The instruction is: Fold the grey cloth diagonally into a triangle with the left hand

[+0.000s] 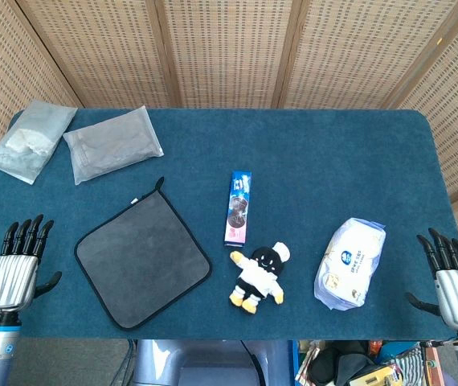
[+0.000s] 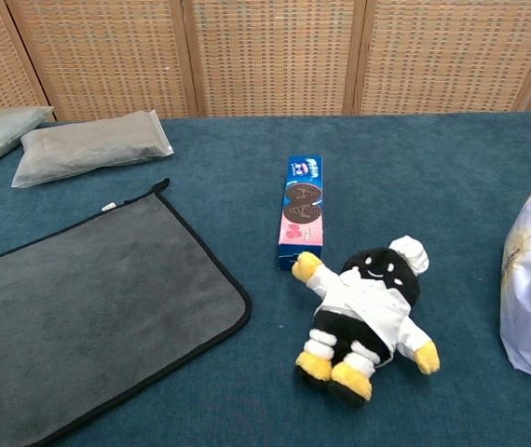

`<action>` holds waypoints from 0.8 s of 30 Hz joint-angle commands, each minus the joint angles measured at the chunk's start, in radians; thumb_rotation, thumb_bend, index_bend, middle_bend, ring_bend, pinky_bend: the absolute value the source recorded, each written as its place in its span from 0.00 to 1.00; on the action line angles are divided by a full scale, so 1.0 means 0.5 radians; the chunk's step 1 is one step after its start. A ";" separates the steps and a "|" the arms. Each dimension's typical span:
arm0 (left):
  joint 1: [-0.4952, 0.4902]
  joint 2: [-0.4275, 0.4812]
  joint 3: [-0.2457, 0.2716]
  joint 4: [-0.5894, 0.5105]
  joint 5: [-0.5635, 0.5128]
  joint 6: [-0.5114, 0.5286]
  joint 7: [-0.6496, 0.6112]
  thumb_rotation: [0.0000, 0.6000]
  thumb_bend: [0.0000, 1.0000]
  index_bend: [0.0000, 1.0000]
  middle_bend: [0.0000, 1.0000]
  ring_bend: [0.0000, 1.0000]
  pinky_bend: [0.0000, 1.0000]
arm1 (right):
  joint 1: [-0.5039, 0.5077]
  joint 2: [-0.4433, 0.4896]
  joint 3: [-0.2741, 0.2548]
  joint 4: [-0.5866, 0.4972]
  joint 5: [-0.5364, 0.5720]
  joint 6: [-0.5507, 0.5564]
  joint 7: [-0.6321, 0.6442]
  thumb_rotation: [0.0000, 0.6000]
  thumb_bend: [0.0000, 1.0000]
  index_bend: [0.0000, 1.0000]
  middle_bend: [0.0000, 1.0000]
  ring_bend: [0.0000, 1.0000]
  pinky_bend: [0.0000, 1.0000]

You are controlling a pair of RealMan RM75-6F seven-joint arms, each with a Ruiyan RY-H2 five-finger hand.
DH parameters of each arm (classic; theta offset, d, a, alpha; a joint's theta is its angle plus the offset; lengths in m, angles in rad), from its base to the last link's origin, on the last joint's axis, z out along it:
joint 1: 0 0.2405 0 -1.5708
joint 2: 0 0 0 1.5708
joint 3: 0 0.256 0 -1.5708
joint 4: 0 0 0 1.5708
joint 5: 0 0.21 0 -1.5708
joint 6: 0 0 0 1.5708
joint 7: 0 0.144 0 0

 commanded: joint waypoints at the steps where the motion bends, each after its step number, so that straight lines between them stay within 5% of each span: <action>1: 0.000 0.001 -0.001 0.003 -0.002 -0.001 -0.002 1.00 0.22 0.00 0.00 0.00 0.00 | 0.002 -0.003 -0.002 0.001 0.001 -0.006 -0.005 1.00 0.00 0.00 0.00 0.00 0.00; 24: -0.002 0.000 0.019 -0.013 0.040 0.003 -0.011 1.00 0.22 0.00 0.00 0.00 0.00 | 0.003 -0.009 -0.005 -0.010 -0.003 -0.006 -0.027 1.00 0.00 0.00 0.00 0.00 0.00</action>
